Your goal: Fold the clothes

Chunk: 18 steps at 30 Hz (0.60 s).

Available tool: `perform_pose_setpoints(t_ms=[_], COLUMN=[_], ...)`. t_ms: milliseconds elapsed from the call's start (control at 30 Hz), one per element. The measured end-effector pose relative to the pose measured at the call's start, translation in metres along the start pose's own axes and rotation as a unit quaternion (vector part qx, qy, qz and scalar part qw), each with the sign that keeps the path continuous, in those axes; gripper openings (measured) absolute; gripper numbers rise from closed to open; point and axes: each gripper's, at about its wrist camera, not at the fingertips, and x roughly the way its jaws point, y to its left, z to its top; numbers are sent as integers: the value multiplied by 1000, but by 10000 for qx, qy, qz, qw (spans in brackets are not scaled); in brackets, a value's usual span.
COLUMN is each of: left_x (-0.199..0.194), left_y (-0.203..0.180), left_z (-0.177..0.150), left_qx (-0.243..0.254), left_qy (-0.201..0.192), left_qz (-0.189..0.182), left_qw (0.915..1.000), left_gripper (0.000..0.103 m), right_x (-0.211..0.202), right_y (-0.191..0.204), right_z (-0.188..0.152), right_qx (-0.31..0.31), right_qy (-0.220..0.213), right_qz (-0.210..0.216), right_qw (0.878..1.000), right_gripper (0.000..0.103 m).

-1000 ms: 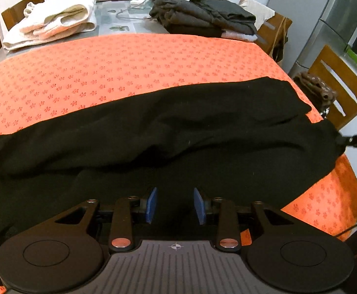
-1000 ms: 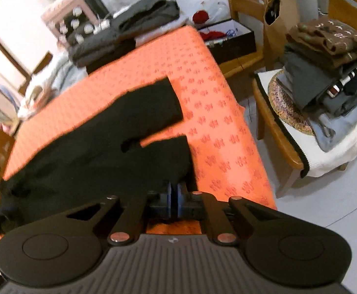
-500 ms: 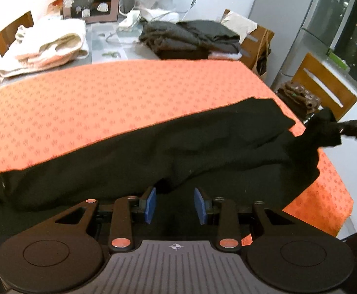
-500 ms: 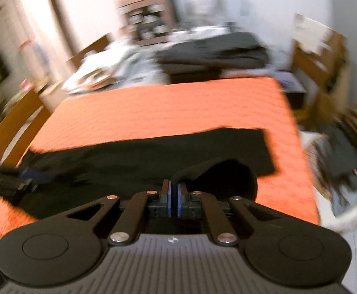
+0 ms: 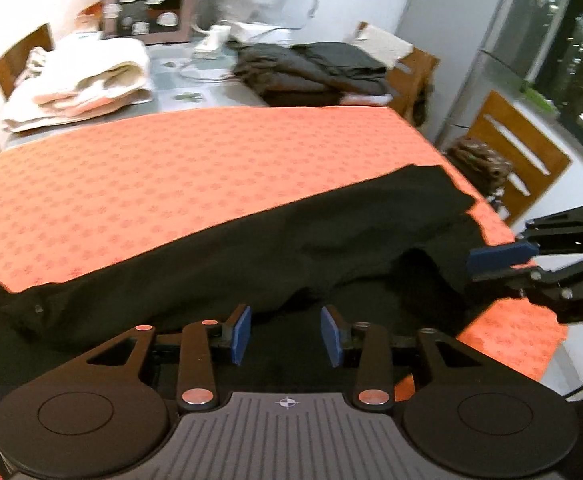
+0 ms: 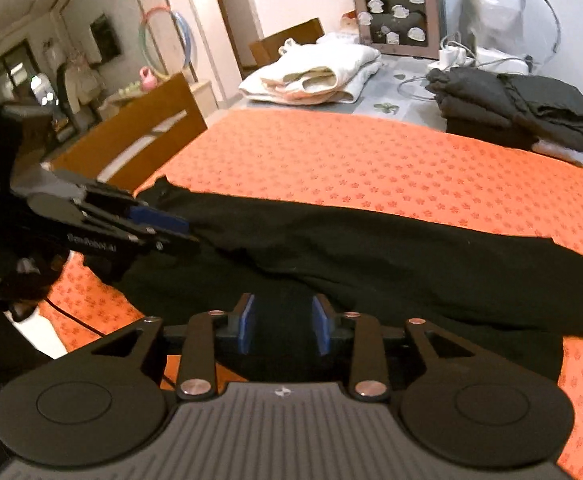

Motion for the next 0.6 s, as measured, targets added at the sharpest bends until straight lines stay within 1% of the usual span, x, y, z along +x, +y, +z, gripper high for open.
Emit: perform_pose_setpoints(t_ms=[100, 200, 267, 333, 433, 533, 600], left_x=[6, 20, 32, 45, 63, 81, 92], left_y=[-15, -34, -45, -53, -61, -68, -73], left_z=[2, 3, 3, 5, 9, 14, 16], left_qx=[60, 18, -78, -279, -686, -1049, -1255], left_qy=[17, 80, 163, 210, 253, 276, 282], left_qz=[-412, -781, -972, -1158, -1308, -1371, -1352], left_qw=[9991, 9969, 9951, 9927, 9887, 9846, 9824], left_gripper=[42, 42, 42, 42, 42, 41, 40], right_x=[-19, -32, -39, -45, -55, -61, -57], right_y=[-17, -41, -58, -75, -100, -125, -137], right_z=[-6, -17, -23, -28, -37, -42, -41], right_qx=[316, 608, 746, 879, 1121, 1281, 1307], right_qy=[-73, -15, 34, 67, 52, 32, 52], right_qz=[-94, -339, -537, -736, -942, -1014, -968], right_qw=[9994, 9976, 9958, 9934, 9892, 9866, 9867], right_gripper=[36, 36, 36, 36, 37, 37, 37])
